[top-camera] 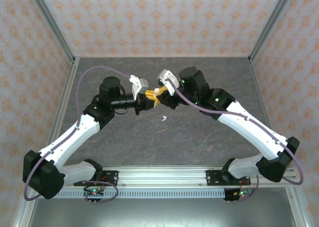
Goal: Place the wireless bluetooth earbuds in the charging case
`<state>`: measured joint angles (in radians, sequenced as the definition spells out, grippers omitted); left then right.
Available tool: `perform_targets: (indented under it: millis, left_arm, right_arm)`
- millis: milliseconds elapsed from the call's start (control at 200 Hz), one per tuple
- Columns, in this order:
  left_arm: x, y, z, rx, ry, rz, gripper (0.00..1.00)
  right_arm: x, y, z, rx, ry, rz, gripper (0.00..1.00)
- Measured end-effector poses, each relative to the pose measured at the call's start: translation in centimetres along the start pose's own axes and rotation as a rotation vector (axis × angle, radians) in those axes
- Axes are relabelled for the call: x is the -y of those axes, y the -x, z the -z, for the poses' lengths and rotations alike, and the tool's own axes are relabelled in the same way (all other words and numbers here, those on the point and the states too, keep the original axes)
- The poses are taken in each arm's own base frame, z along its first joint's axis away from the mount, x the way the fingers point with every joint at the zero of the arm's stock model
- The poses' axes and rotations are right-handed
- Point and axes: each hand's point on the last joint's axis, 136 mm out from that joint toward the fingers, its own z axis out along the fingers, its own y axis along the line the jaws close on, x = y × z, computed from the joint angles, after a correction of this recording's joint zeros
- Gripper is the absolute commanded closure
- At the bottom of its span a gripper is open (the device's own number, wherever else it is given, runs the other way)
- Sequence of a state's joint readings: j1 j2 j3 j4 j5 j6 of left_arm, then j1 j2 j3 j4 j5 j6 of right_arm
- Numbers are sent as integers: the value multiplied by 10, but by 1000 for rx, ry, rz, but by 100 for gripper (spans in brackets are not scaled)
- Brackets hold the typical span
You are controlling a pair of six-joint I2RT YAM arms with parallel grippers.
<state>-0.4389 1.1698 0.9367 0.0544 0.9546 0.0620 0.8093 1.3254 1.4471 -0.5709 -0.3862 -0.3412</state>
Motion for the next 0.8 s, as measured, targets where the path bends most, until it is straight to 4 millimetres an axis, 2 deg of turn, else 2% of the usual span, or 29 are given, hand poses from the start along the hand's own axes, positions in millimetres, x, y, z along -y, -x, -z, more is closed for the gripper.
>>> perform_targets:
  millis: [255, 455, 656, 801]
  left_arm:
    - [-4, 5, -3, 9, 1, -9, 100]
    - [-4, 6, -4, 14, 1, -13, 100]
    - [-10, 9, -3, 23, 43, -21, 100]
    - [-17, 7, 6, 33, 127, -43, 100]
  right_arm:
    - [-6, 11, 6, 28, 108, -97, 54]
    - [-9, 33, 17, 74, 136, -138, 42]
    - [13, 41, 26, 104, 19, -208, 34]
    - [34, 44, 41, 136, -108, -286, 29]
